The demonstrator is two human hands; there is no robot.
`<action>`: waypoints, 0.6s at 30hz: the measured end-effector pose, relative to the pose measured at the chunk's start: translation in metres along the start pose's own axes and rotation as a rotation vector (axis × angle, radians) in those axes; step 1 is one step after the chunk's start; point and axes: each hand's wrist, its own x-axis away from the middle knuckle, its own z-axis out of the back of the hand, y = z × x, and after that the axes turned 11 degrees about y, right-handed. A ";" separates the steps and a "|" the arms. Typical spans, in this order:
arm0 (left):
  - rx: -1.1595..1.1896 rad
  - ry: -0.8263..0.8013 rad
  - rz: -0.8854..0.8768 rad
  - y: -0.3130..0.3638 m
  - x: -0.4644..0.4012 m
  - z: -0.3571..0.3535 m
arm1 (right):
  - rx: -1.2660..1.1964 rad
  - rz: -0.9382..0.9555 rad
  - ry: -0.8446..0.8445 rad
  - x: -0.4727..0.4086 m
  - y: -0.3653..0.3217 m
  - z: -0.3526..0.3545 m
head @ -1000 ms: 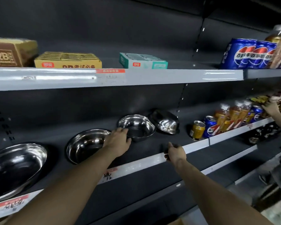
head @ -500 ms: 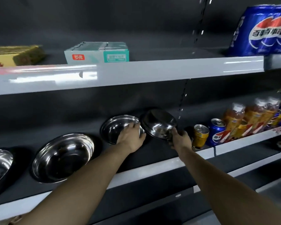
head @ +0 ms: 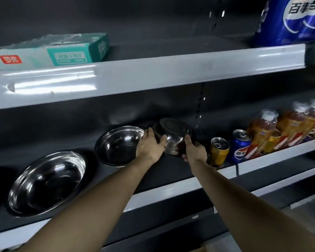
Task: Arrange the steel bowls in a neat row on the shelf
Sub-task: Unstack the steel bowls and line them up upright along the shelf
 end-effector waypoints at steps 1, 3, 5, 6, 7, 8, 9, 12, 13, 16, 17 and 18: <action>0.026 0.020 0.009 0.001 0.001 -0.001 | -0.007 0.022 0.007 0.001 0.001 0.001; 0.074 0.057 0.010 0.001 0.004 0.001 | -0.014 0.087 0.013 0.008 0.004 0.002; 0.160 0.097 0.013 0.000 0.010 0.005 | -0.029 0.166 0.012 0.019 0.006 0.004; 0.213 0.116 0.021 -0.001 0.014 0.007 | -0.029 0.206 0.015 0.026 0.006 0.005; 0.265 0.132 0.033 -0.002 0.018 0.010 | -0.024 0.247 0.023 0.033 0.006 0.005; 0.314 0.142 0.045 -0.003 0.021 0.014 | -0.024 0.285 0.033 0.041 0.006 0.005; 0.360 0.148 0.052 -0.004 0.024 0.018 | -0.034 0.328 0.038 0.048 0.005 0.005; 0.485 0.162 0.015 -0.008 0.031 0.034 | -0.053 0.469 0.047 0.069 0.000 0.006; 0.509 0.171 0.002 -0.009 0.033 0.040 | -0.045 0.507 0.060 0.075 -0.002 0.006; 0.552 0.188 0.022 -0.017 0.040 0.058 | -0.043 0.581 0.102 0.095 -0.010 0.008; 0.576 0.191 0.033 -0.019 0.044 0.064 | -0.058 0.591 0.111 0.100 -0.011 0.008; 0.611 0.192 0.047 -0.022 0.046 0.069 | -0.079 0.596 0.117 0.105 -0.012 0.009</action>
